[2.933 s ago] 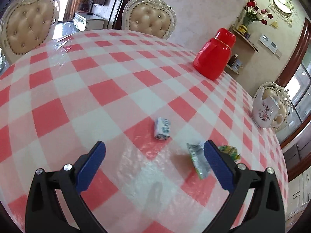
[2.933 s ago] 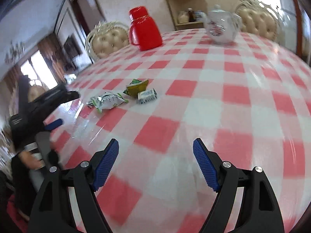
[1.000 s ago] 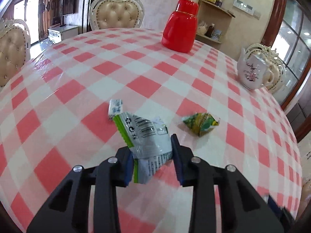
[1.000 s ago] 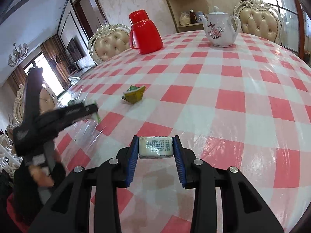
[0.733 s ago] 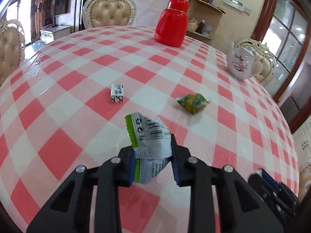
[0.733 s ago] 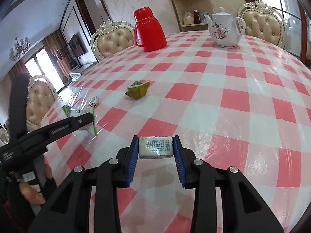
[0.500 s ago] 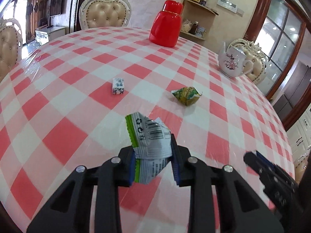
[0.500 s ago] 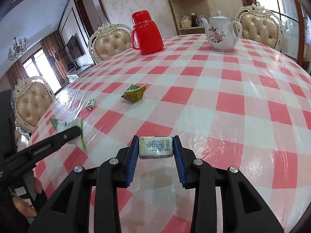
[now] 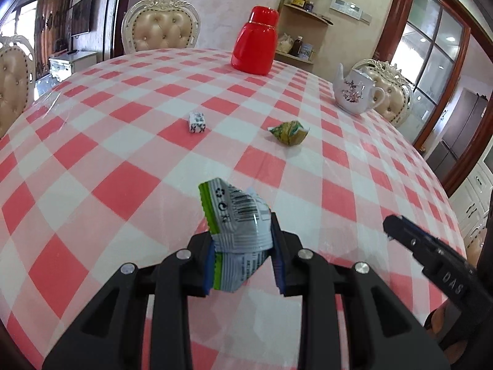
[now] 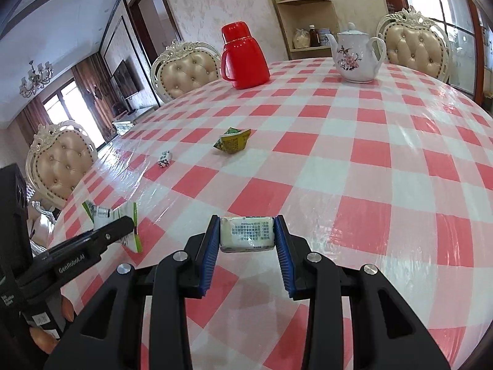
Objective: Organize snacks
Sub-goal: 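Carry the silver packet and white cake to the clear box and release both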
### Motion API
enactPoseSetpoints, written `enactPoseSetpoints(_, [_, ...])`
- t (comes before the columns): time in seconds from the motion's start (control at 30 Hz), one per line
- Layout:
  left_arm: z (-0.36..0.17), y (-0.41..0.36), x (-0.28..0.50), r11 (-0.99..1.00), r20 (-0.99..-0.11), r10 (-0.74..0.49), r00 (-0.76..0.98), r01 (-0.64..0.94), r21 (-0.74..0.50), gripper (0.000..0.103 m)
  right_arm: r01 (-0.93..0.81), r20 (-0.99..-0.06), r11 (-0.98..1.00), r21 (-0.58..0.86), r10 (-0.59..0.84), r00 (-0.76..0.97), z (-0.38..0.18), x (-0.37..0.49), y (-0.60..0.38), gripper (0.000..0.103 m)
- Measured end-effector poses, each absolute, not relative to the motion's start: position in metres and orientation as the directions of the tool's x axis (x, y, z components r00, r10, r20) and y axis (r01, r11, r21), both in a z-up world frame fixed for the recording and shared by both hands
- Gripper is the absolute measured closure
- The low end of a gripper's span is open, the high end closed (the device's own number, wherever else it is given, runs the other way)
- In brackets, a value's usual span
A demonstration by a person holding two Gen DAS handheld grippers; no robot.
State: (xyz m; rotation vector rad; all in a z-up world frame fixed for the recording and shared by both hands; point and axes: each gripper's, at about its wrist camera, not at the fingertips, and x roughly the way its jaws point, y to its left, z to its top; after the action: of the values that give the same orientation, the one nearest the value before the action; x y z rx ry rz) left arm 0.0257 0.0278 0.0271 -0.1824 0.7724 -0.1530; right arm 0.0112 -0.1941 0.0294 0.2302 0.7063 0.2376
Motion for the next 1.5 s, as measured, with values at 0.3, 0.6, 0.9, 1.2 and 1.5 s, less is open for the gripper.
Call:
enactPoseSetpoints(0.3, [0.032, 0.027, 0.003, 0.984, -0.663, -0.157, 0.732, 0.062, -0.166, 0.074, -0.133, -0.613, 0.948, 0.288, 0.289, 0.736, 0.03, 0.002, -0.194, 0.068])
enactPoseSetpoints(0.6, [0.04, 0.034, -0.034, 0.99, -0.649, -0.13, 0.75, 0.063, -0.125, 0.074, -0.173, -0.609, 0.937, 0.303, 0.33, 0.722, 0.031, -0.024, -0.175, 0.068])
enactPoseSetpoints(0.9, [0.049, 0.063, -0.088, 0.997, -0.641, -0.078, 0.763, 0.052, -0.06, 0.074, -0.291, -0.583, 0.904, 0.313, 0.425, 0.692, 0.041, -0.067, -0.121, 0.068])
enactPoseSetpoints(1.2, [0.059, 0.106, -0.138, 0.999, -0.622, -0.036, 0.782, 0.019, -0.034, 0.074, -0.396, -0.573, 0.871, 0.291, 0.49, 0.657, 0.053, -0.107, -0.062, 0.068])
enactPoseSetpoints(1.5, [0.064, 0.161, -0.191, 0.999, -0.627, 0.037, 0.778, -0.038, 0.012, 0.073, -0.543, -0.583, 0.809, 0.226, 0.559, 0.59, 0.063, -0.155, 0.013, 0.068])
